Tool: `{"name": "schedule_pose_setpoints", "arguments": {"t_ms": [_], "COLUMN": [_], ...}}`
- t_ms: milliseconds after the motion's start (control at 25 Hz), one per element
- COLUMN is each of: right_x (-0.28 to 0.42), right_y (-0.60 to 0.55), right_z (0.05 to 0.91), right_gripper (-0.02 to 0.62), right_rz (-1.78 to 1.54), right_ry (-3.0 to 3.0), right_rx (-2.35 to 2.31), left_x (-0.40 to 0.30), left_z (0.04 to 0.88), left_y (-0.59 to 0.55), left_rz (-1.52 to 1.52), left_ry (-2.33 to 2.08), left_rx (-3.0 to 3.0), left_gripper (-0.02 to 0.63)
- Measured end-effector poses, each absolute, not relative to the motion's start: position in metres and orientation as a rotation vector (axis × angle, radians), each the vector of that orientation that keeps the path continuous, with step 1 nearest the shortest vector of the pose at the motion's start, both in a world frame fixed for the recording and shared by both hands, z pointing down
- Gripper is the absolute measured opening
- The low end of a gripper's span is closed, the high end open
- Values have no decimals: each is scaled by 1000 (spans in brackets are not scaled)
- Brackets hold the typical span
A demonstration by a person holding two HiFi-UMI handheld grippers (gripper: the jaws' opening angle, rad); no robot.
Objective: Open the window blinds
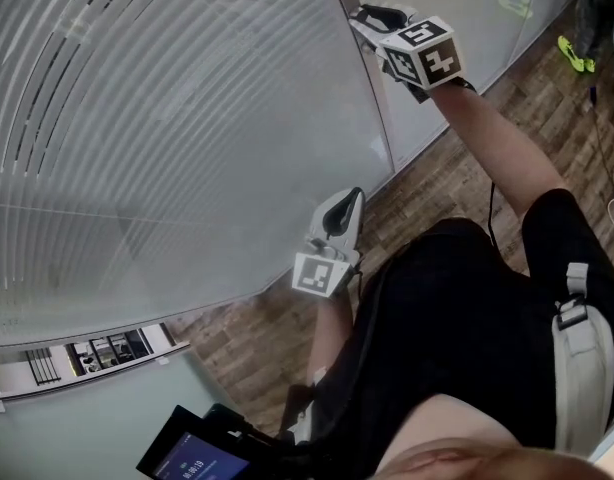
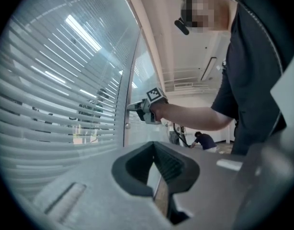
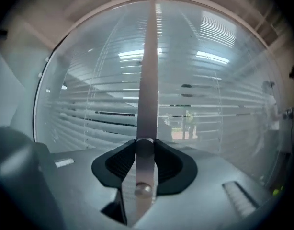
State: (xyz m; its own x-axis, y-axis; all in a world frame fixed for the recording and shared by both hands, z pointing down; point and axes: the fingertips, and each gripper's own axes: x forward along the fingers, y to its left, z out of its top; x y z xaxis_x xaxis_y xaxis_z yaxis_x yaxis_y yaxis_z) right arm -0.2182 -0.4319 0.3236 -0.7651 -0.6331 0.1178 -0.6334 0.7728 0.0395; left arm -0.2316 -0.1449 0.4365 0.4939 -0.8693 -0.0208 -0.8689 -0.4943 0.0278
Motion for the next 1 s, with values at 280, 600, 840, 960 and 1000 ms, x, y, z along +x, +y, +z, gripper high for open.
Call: {"name": "schedule_pose_setpoints", "arguments": {"t_ms": [280,600,840,960,1000], "right_x": [-221,-221,-218,-214,-213], "right_y": [-432,-432,-425,-420,-417], "right_z": [322,322,321,319,318], "right_gripper": [123,120,187,189,189], "right_rz": [210,145,-96,-376,-476], "right_ry": [-2905,-2900,-2901,-2811,-2767], "right_rx": [1027,1029,976,978,967], "left_x": [-233,-230,-232,-236,-236], "left_z": [437,438,438,440,441], "left_y": [-146,-146,-144,-143,-143], "left_rz": [-46,-35,-38,-41,-40], "left_ry": [-1564,-1549,-1560,-1564,-1562], "left_rx": [2698,2707,2705,2696,2694], "left_gripper": [3,3,3,3,3]}}
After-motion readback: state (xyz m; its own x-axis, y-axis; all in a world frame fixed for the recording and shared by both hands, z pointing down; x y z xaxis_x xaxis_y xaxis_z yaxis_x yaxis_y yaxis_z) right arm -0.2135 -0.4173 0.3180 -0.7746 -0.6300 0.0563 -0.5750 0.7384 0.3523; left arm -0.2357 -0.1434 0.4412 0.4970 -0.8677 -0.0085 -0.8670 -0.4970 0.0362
